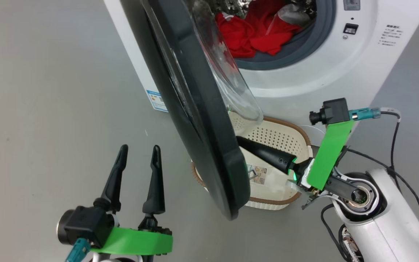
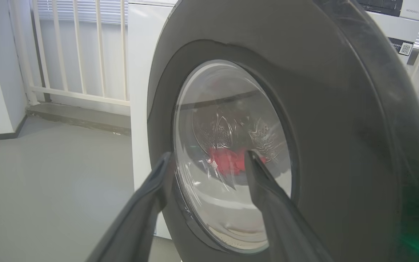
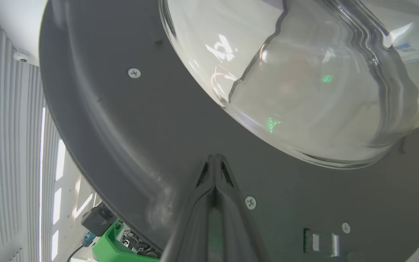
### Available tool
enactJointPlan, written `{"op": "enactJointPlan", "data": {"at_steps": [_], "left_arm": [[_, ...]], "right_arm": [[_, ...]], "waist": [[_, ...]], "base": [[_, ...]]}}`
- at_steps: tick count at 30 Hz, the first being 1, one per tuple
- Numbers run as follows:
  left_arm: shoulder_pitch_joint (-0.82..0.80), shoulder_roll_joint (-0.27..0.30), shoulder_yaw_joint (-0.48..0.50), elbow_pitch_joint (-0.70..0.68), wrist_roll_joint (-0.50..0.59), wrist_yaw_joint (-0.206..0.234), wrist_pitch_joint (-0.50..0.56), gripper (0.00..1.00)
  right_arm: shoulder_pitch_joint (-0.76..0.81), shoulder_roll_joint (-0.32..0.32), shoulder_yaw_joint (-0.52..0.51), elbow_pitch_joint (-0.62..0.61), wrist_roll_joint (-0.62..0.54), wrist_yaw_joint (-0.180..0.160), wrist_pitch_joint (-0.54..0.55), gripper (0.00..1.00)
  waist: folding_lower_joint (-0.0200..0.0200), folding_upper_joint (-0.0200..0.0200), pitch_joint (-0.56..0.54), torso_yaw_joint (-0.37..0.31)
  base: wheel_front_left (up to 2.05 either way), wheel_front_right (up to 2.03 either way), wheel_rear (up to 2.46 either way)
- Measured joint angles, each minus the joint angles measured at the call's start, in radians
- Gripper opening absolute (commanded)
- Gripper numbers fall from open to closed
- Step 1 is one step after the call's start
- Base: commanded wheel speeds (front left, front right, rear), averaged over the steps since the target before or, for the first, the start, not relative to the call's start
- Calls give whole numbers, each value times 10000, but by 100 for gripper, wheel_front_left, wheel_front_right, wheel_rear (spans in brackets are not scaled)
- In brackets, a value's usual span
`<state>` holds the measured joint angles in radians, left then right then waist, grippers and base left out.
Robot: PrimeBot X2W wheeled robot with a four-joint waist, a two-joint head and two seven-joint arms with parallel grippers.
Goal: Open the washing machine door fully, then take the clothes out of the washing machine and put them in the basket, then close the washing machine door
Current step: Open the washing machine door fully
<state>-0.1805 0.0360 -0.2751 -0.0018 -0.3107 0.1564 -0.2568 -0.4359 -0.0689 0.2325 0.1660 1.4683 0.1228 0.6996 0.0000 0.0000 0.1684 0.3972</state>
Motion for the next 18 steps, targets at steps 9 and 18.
{"op": "enactJointPlan", "data": {"at_steps": [9, 18], "left_arm": [[63, 0, 54, -10, -4, 0, 0, 100], [199, 4, 94, -19, -75, 0, 0, 100]], "right_arm": [[68, -12, 291, -21, 104, 0, 31, 0], [92, -25, 690, -27, 201, 0, -38, 0]], "waist": [[0, 0, -102, 449], [0, 0, -192, 810]], "base": [[0, 0, 0], [0, 0, 0]]}}
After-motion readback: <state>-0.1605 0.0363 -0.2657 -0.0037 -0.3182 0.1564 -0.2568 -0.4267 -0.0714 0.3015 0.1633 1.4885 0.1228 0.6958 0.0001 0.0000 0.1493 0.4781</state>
